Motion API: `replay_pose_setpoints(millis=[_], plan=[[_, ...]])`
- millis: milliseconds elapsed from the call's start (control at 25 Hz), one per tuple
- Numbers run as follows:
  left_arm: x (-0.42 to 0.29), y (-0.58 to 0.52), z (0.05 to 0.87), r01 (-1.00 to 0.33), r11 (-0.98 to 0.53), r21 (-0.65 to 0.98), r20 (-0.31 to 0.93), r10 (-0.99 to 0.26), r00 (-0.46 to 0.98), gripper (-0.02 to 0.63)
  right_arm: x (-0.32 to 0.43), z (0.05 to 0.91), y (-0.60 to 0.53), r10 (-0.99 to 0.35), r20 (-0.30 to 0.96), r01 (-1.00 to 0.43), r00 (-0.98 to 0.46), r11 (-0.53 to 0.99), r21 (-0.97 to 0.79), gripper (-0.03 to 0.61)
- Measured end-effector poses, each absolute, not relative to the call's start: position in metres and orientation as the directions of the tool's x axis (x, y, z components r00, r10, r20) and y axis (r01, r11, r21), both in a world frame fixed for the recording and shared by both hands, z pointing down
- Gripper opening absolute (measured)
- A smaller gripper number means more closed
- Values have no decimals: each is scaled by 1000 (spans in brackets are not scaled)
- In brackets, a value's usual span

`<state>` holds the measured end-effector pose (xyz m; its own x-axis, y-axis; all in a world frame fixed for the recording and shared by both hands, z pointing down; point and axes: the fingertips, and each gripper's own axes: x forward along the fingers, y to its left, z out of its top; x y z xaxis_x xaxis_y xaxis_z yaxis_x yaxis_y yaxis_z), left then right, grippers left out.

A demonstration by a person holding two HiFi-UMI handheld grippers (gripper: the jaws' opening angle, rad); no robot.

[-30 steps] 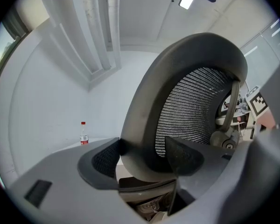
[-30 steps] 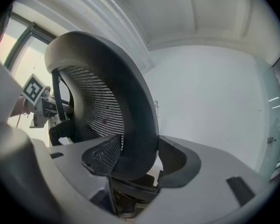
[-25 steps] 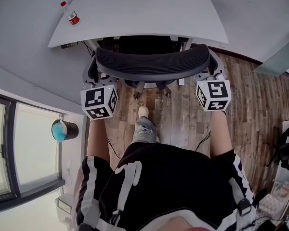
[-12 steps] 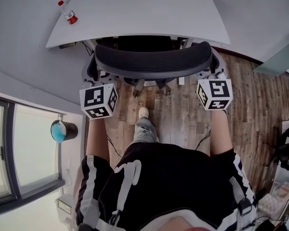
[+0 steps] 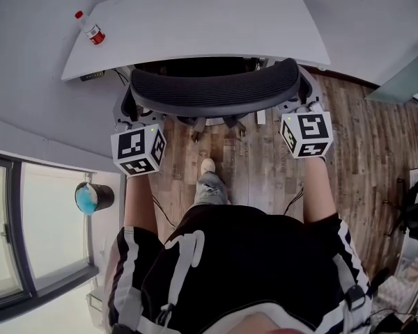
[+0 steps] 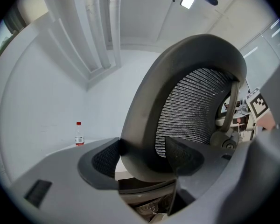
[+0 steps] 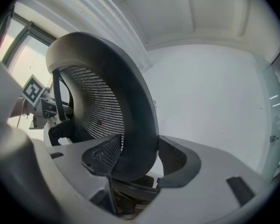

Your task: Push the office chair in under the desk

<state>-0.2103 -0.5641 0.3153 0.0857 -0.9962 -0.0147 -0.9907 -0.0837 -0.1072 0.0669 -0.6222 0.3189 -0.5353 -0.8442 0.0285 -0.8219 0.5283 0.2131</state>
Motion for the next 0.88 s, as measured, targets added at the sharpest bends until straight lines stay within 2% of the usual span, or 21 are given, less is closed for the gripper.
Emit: replay_pose_setpoints(millis=[880], plan=[[-218, -601, 313, -990, -94, -105, -5, -995, 95, 308, 59, 317, -659, -852, 31, -831, -522, 516, 210, 244]])
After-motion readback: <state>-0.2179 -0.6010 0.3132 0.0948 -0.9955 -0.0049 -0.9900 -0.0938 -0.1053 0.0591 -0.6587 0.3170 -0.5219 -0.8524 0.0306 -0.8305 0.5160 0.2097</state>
